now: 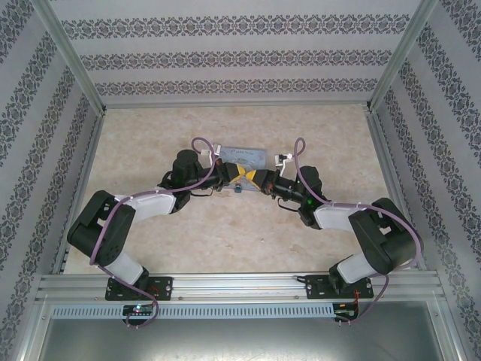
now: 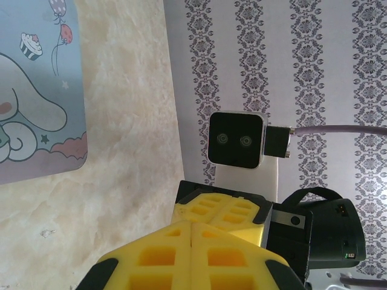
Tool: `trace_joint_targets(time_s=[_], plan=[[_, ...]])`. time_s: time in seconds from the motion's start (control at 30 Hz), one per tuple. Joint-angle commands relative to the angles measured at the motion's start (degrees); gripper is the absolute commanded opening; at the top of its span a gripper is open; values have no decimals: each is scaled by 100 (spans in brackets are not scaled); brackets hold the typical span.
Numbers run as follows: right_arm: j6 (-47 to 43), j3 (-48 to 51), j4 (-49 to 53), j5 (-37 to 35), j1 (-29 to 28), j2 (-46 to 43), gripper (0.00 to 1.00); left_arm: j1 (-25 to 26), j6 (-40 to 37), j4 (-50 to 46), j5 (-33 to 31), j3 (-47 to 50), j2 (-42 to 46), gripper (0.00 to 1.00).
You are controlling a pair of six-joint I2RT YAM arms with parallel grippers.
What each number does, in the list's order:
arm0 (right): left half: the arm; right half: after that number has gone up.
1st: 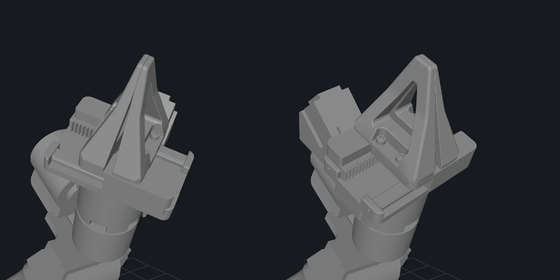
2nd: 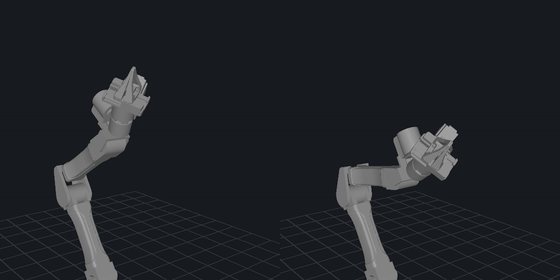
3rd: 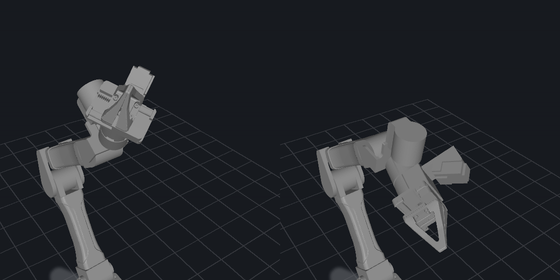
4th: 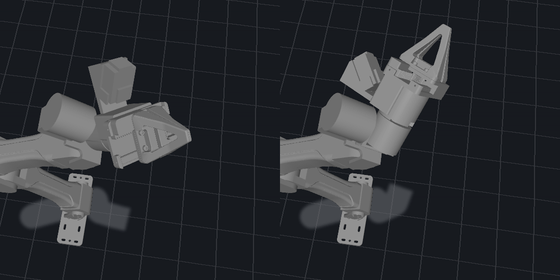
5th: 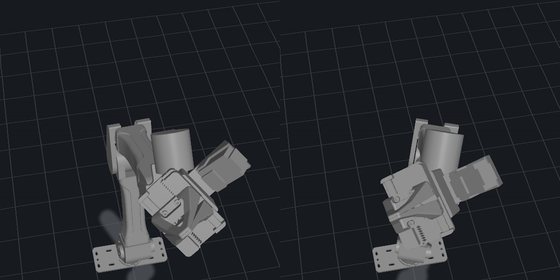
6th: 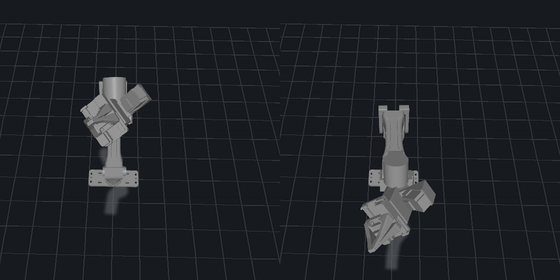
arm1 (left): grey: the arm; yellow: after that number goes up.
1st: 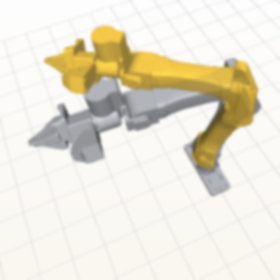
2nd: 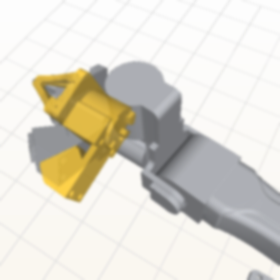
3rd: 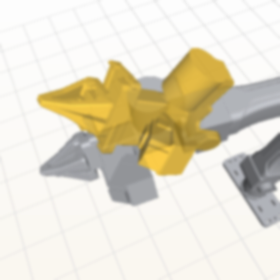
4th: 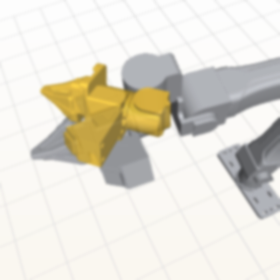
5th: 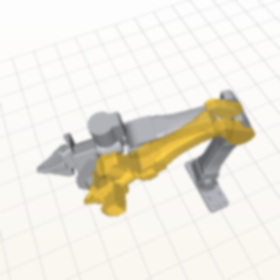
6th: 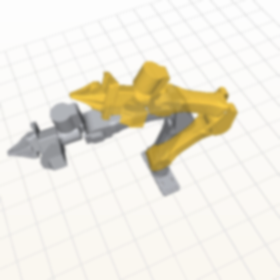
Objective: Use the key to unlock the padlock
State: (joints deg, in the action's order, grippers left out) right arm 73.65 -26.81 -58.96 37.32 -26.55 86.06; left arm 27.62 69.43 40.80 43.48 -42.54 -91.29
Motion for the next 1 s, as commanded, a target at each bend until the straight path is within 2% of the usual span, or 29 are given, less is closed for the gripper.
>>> trace_joint_targets(time_s=[0.0,0.03,0.07,0.1,0.17,0.2,0.27,0.37,0.5,0.6,0.67,0.73,0.87,0.97], plan=[[18,35,-318,-73,-97,54,0,-59,35,270,16,79,-47,0],[21,35,-309,-104,-96,51,0,-66,36,231,-17,80,-39,0],[20,40,-280,-148,-81,64,0,-77,29,194,-69,103,-15,10],[27,48,-253,-194,-61,82,0,-106,43,175,-159,153,34,26],[60,69,-218,-272,10,113,0,-166,71,235,-355,352,169,51],[86,64,-211,-287,58,153,0,-205,40,202,-437,444,261,59],[127,38,-203,-293,154,239,0,-224,-163,-55,-560,598,476,70],[143,-38,-183,-321,280,414,0,-222,-836,-956,-660,695,817,78],[159,-129,-189,-450,364,718,0,-170,-2236,-2492,-1056,685,1155,82],[218,-204,-297,-525,370,983,0,-35,-3083,-3044,-1378,691,1122,83],[238,-258,-337,-565,363,1107,0,85,-3429,-3074,-1558,725,1028,83],[237,-306,-339,-628,361,1200,0,206,-3646,-2903,-1619,773,839,77],[229,-403,-351,-702,361,1363,0,412,-3838,-2434,-1769,783,418,66],[236,-461,-368,-734,369,1494,0,511,-3926,-2083,-1936,740,56,64]])
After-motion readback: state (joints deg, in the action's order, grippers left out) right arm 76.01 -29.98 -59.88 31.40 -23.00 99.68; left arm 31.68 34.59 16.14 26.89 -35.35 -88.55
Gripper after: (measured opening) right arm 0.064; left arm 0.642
